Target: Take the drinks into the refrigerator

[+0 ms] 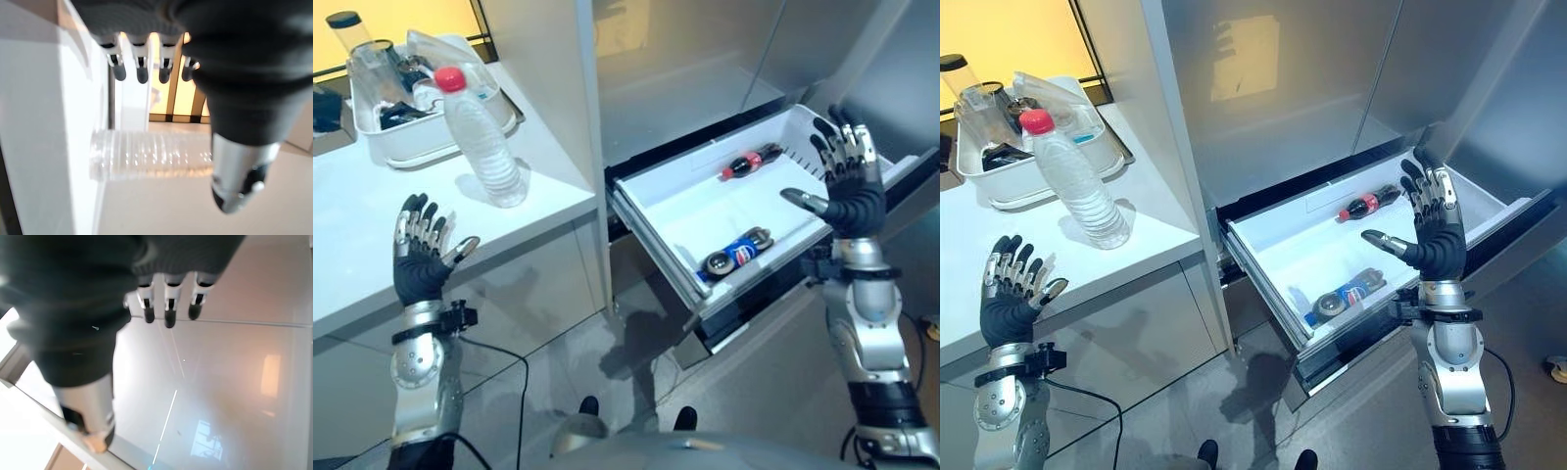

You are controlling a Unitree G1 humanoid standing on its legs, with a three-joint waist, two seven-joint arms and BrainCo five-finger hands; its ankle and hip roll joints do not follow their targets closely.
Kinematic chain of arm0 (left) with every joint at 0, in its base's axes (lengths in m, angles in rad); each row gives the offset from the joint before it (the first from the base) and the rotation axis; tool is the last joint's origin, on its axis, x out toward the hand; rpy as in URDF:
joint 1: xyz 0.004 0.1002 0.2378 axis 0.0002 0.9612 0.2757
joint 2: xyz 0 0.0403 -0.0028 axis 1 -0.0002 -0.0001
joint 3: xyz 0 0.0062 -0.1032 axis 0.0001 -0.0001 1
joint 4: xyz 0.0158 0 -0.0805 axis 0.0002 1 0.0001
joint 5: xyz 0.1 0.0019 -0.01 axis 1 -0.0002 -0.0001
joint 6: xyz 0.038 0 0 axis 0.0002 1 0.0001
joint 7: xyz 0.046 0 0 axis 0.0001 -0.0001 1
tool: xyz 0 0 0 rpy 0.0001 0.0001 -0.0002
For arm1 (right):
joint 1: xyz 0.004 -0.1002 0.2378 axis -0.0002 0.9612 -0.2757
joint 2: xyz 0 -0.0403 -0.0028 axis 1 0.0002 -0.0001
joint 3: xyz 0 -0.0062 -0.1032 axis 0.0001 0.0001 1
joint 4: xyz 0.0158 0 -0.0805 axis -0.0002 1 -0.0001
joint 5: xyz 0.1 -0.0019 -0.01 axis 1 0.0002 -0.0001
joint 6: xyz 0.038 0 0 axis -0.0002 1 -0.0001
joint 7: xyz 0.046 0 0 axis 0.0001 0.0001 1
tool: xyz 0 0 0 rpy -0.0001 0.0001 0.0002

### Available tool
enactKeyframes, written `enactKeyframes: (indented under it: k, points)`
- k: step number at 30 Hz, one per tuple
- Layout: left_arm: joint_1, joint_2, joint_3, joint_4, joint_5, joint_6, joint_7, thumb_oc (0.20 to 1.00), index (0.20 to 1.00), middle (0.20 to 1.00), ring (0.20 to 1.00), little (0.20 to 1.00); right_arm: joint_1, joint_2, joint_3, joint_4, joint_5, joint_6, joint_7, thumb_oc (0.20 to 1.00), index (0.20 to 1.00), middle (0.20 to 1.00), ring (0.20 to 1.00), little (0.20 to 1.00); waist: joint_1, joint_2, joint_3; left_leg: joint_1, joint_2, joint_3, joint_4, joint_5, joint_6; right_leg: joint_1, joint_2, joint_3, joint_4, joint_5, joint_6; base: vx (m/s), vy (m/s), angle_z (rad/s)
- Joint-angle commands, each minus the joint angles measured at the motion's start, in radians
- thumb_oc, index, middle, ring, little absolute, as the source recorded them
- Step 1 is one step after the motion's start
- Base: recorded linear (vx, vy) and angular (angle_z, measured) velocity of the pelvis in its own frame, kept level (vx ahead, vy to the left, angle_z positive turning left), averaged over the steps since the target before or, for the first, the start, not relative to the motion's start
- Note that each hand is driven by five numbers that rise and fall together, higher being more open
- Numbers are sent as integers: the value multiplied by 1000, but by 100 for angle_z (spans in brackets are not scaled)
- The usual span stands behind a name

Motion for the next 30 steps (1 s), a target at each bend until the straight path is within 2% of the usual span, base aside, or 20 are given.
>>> enactKeyframes:
  k: [1, 8, 12, 20, 30]
  points:
    - [-81, 38, 34, -1, 110, -69, 59, 1000, 1000, 1000, 1000, 1000, -69, -30, -13, -51, 26, -34, -1, 1000, 1000, 1000, 1000, 1000, -13, -11, 4, -8, -31, -43, 0, -39, 49, 32, -18, -11, 146, -120, 20, 0, 0, 0]
    - [-112, 95, 15, 30, 191, -41, 78, 1000, 1000, 1000, 1000, 1000, -73, -37, 2, -47, 35, -20, 19, 1000, 1000, 1000, 1000, 1000, -28, -6, 0, 6, -31, -26, 0, -45, 50, 39, -17, 0, 141, -118, 23, 2, 7, -2]
    - [-139, 119, 18, 71, 171, -40, 77, 1000, 1000, 1000, 1000, 1000, -83, -43, 18, -45, 52, -13, 35, 1000, 1000, 1000, 1000, 1000, -37, -4, -2, 20, -29, -7, 0, -53, 51, 40, -15, 18, 139, -116, 24, 15, 31, -10]
    - [-226, 253, -9, 231, 180, 8, 67, 1000, 1000, 1000, 1000, 1000, -95, -68, 64, -53, 90, 9, 84, 1000, 1000, 1000, 1000, 1000, -70, 5, -13, 61, -27, 48, 0, -73, 52, 51, -2, 72, 124, -113, 28, 22, 26, -23]
    - [-249, 247, -59, 378, 167, 43, 36, 1000, 1000, 1000, 1000, 1000, -78, -67, 59, -84, 113, 11, 104, 1000, 1000, 1000, 1000, 1000, -92, -1, -12, 72, -21, 71, 0, -80, 49, 54, 7, 92, 115, -109, 28, 10, 2, -10]
